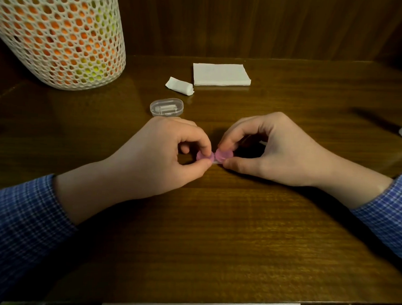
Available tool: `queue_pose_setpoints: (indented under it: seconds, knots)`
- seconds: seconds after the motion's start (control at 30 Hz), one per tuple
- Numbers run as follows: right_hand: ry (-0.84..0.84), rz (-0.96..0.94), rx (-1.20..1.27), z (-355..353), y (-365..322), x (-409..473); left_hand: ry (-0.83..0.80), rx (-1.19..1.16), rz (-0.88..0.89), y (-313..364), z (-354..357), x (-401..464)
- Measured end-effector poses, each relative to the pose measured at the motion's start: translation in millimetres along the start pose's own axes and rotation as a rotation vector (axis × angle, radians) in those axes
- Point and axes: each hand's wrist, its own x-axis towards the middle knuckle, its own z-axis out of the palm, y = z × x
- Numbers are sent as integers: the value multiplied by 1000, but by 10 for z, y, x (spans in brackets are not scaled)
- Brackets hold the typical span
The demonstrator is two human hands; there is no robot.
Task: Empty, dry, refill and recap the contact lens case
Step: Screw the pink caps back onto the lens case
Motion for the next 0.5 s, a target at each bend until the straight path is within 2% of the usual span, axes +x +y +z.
queue_pose_setpoints:
  seconds: [0.5]
  knots:
    - [41, -41, -80, 39, -17, -3, -8, -5, -10, -28, -10, -4]
